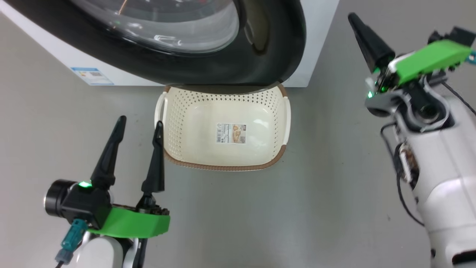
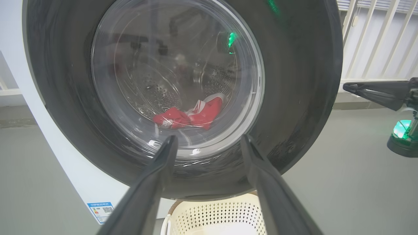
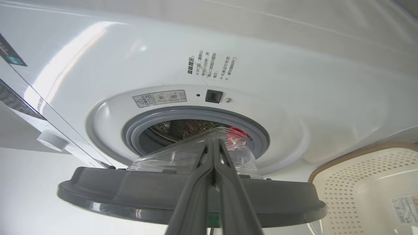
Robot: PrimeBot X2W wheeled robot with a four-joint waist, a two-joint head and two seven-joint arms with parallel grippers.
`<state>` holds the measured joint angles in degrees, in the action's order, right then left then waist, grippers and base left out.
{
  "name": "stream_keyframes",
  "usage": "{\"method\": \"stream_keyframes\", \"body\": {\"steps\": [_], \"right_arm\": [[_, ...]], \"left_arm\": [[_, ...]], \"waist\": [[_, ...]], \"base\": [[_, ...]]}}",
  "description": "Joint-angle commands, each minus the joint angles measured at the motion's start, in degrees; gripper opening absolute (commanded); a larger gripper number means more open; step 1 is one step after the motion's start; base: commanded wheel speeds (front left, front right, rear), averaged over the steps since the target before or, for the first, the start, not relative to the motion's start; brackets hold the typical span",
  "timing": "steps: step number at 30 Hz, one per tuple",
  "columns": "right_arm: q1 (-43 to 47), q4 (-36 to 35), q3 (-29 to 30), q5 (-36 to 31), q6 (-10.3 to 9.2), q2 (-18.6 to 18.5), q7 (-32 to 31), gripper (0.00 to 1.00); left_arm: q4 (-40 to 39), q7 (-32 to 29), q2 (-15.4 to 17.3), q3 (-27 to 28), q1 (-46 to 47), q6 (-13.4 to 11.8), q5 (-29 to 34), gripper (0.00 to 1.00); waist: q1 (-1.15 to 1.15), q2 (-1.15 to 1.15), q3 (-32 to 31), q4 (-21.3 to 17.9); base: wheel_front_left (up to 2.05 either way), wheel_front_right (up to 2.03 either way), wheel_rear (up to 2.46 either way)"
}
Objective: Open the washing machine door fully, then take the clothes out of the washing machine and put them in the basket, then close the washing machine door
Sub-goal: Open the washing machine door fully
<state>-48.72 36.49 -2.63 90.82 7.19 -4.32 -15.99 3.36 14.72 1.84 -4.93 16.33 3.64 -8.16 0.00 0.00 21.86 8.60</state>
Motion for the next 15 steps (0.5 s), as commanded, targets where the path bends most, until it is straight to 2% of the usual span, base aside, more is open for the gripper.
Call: {"method": "stream_keyframes", "body": {"steps": [1, 6, 15], "right_arm": [[-2.58, 0.20, 0.04, 2.50, 0.30, 0.50, -3.08, 0.00], [-10.17, 6.23, -0.90, 6.38, 0.30, -0.26, -14.13, 0.00], [-19.19, 13.51, -3.76, 5.44, 0.30, -1.31, -21.78, 0.00]], "left_arm": [[-0.96, 0.28, 1.04, 1.46, 0.51, 0.22, -0.19, 1.00], [-0.47, 0.28, 1.04, 1.26, 1.15, 0.26, -0.63, 1.00], [-0.10, 0.28, 1.04, 0.40, 1.74, 0.05, -1.34, 1.00]], "waist": [[0.00, 0.00, 0.46, 0.76], [0.00, 0.00, 1.40, 1.90], [0.00, 0.00, 2.25, 3.73]], "base": [[0.00, 0.00, 0.00], [0.00, 0.00, 0.00], [0.00, 0.00, 0.00]]}}
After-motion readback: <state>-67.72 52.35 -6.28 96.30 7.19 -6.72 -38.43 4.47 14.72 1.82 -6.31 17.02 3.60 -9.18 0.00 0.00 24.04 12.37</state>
